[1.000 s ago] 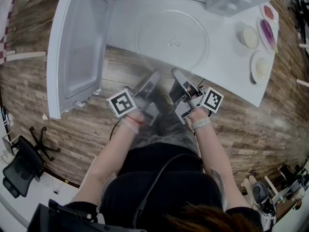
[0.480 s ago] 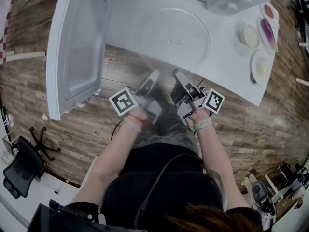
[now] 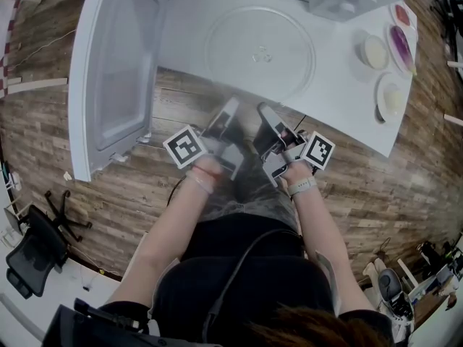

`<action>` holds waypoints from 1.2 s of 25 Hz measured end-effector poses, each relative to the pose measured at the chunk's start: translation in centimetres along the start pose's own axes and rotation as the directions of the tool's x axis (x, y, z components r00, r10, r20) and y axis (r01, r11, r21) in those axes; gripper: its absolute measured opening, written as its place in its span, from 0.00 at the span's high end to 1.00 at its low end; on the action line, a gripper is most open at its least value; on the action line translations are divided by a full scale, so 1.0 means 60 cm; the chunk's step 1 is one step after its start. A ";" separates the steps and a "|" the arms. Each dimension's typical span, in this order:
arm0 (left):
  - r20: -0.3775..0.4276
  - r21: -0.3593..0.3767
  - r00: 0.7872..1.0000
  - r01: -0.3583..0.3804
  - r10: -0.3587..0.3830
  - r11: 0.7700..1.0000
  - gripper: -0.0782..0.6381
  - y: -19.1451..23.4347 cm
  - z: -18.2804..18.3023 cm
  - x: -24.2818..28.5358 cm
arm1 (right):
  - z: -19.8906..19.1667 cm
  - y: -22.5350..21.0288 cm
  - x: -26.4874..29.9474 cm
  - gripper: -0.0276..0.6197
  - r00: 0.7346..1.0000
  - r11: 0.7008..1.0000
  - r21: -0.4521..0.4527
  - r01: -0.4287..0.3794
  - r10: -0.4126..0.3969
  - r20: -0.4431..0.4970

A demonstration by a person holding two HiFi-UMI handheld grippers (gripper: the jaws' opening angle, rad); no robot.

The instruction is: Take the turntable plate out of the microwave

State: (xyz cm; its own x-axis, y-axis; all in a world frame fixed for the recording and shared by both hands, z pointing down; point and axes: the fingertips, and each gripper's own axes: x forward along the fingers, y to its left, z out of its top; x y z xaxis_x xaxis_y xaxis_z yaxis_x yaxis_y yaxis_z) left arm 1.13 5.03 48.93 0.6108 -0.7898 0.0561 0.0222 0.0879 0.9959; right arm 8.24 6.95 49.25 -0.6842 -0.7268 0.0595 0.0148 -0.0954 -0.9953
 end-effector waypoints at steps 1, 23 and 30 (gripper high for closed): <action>0.007 0.001 1.000 -0.002 0.002 1.000 0.83 0.000 0.002 0.001 | 0.000 0.000 0.001 0.87 1.000 1.000 -0.001 0.005 -0.005 0.001; -0.030 0.061 1.000 -0.008 0.010 0.998 0.83 -0.002 -0.014 -0.010 | 0.010 0.003 0.028 0.88 0.999 0.999 0.018 0.027 -0.028 0.045; -0.056 0.059 0.998 0.003 0.001 0.998 0.83 -0.007 -0.019 0.001 | 0.009 0.002 0.031 0.88 0.997 0.999 0.038 0.036 -0.038 0.061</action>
State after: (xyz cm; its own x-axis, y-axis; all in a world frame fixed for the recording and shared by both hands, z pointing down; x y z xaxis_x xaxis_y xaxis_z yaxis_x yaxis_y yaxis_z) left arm 2.07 5.66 48.46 0.6540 -0.7547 0.0527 -0.0227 0.0500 0.9985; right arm 7.37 5.20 49.26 -0.6387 -0.7627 0.1018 0.0180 -0.1471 -0.9890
